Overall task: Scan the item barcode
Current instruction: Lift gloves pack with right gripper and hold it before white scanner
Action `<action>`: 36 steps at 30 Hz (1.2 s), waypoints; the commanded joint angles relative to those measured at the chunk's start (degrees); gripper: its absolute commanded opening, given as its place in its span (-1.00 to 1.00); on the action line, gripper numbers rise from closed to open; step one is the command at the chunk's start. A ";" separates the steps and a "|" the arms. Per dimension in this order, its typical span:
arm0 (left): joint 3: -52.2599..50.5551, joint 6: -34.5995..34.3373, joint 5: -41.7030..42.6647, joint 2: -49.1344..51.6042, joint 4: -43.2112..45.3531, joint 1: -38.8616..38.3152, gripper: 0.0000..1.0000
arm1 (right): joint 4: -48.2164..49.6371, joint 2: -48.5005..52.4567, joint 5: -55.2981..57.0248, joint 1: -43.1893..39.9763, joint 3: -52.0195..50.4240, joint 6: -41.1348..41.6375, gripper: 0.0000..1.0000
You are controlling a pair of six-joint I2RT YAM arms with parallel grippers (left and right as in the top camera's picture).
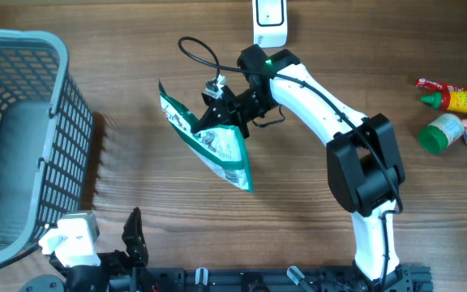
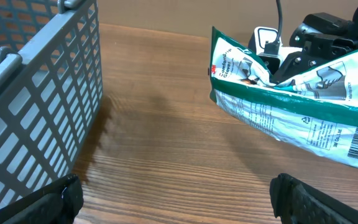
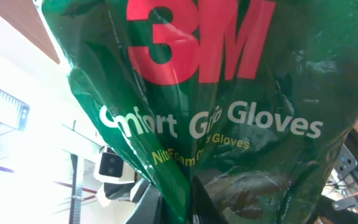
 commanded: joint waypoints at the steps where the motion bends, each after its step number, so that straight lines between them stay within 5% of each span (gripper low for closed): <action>1: 0.04 -0.76 0.68 -0.35 0.20 0.31 1.00 | 0.94 -1.11 -3.52 -0.04 -0.24 1.20 -0.91; 17: 0.04 -0.76 0.68 -0.35 0.20 0.31 1.00 | 3.13 -1.11 -2.36 -0.04 -0.24 1.44 -0.91; 23: 0.04 -0.76 0.68 -0.35 0.20 0.31 1.00 | 15.04 -1.11 19.98 -0.15 -0.24 4.83 -0.91; 28: 0.04 -0.76 0.66 -0.35 0.20 0.31 1.00 | 10.91 -1.29 45.22 -0.15 -0.24 5.18 -0.91; 36: 0.04 -0.76 0.68 -0.35 0.20 0.31 1.00 | 2.99 -13.92 60.43 -0.13 -0.24 0.94 -0.91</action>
